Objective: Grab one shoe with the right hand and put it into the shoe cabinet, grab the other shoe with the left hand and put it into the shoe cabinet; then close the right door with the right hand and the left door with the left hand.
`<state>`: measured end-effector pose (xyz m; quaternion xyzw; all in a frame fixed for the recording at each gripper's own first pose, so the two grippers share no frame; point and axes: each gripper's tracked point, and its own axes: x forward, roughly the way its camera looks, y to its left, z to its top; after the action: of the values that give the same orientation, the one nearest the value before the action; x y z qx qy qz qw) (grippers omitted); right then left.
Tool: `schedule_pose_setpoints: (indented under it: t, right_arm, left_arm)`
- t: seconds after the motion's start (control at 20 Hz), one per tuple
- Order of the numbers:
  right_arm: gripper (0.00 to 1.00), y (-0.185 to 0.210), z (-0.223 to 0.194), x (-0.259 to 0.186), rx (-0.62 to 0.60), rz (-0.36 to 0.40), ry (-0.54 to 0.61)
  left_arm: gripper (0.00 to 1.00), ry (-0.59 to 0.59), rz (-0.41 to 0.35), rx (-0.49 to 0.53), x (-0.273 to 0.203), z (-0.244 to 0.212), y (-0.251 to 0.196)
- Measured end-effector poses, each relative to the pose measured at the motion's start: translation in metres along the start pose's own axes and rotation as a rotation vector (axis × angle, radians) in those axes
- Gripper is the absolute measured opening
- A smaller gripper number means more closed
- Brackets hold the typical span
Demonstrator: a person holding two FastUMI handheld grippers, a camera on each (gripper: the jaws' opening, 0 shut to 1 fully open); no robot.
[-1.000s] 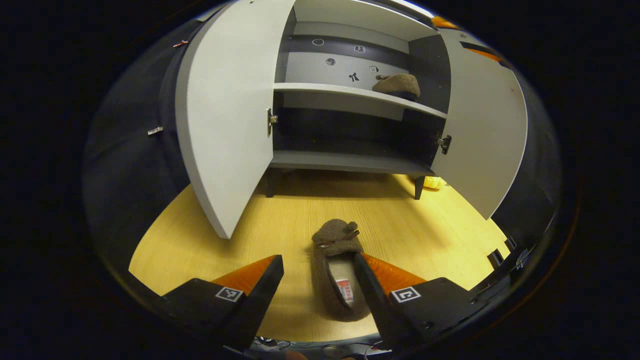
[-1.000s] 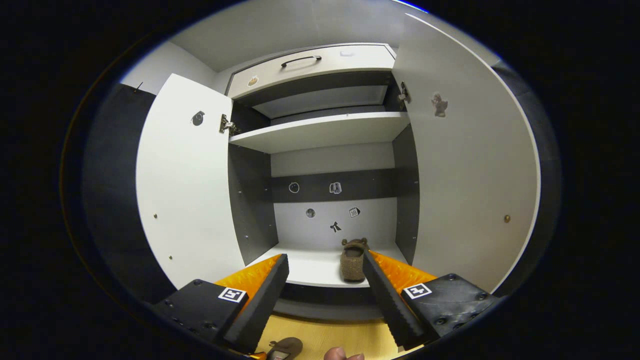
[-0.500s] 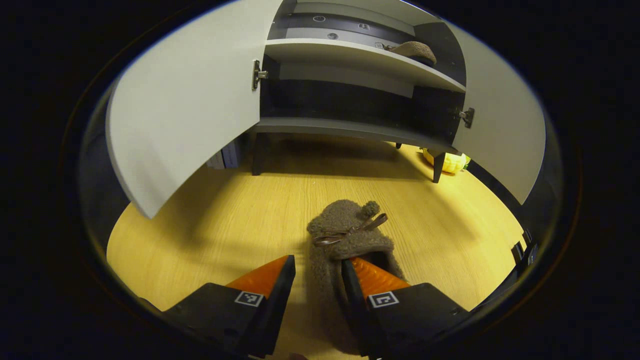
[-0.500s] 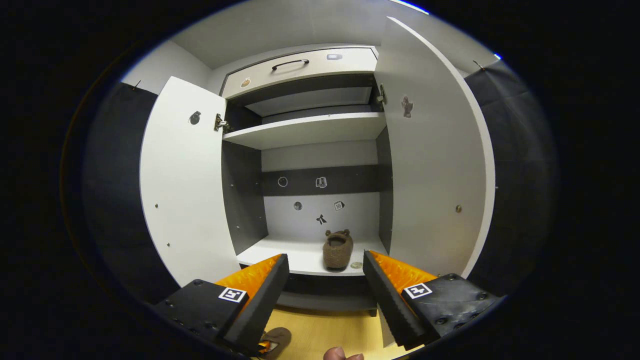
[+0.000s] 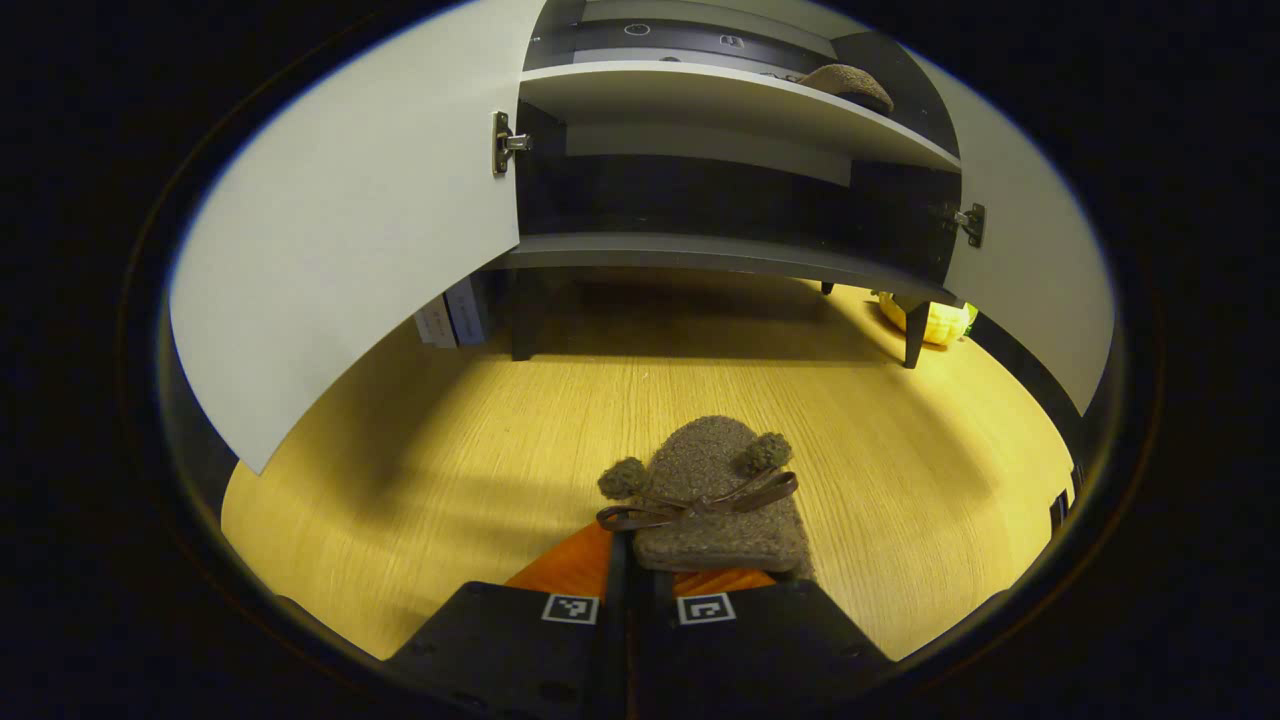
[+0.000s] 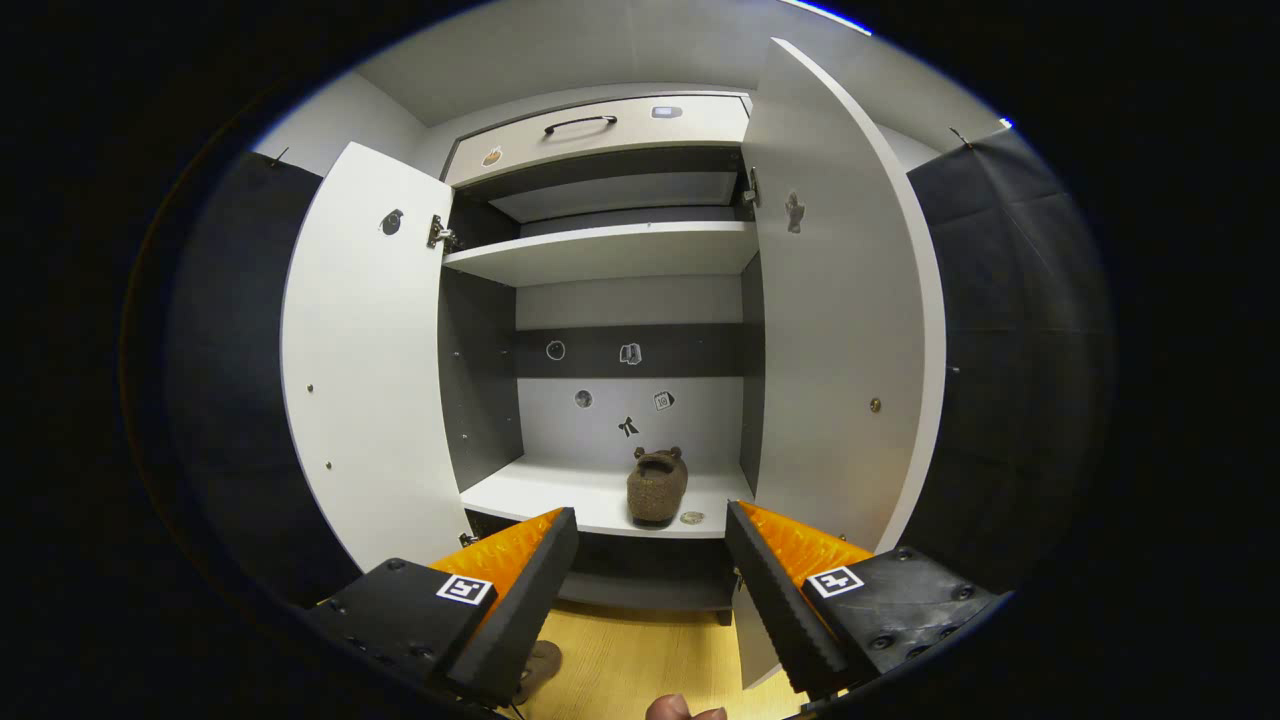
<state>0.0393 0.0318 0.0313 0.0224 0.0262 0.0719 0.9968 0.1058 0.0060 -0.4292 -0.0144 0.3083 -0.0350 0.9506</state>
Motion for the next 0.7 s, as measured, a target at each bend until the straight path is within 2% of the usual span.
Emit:
schedule_pose_setpoints:
  t: [0.05,0.25,0.45,0.7]
  right_arm:
    - [0.98,-0.001,0.0,-0.001,0.001,-0.002,0.0]
    - [0.98,-0.004,0.003,-0.006,0.017,0.004,-0.001]
    - [0.98,-0.009,0.005,-0.008,0.05,0.01,-0.001]
    - [0.98,-0.019,0.008,-0.012,0.066,0.004,-0.016]
  left_arm:
    - [0.1,0.005,0.008,0.001,-0.003,0.001,0.001]
    - [0.08,-0.007,0.008,-0.013,-0.029,0.032,0.002]
    - [0.08,-0.053,0.043,0.014,-0.071,0.09,0.002]
    - [0.08,-0.115,0.052,0.053,-0.123,0.163,-0.012]
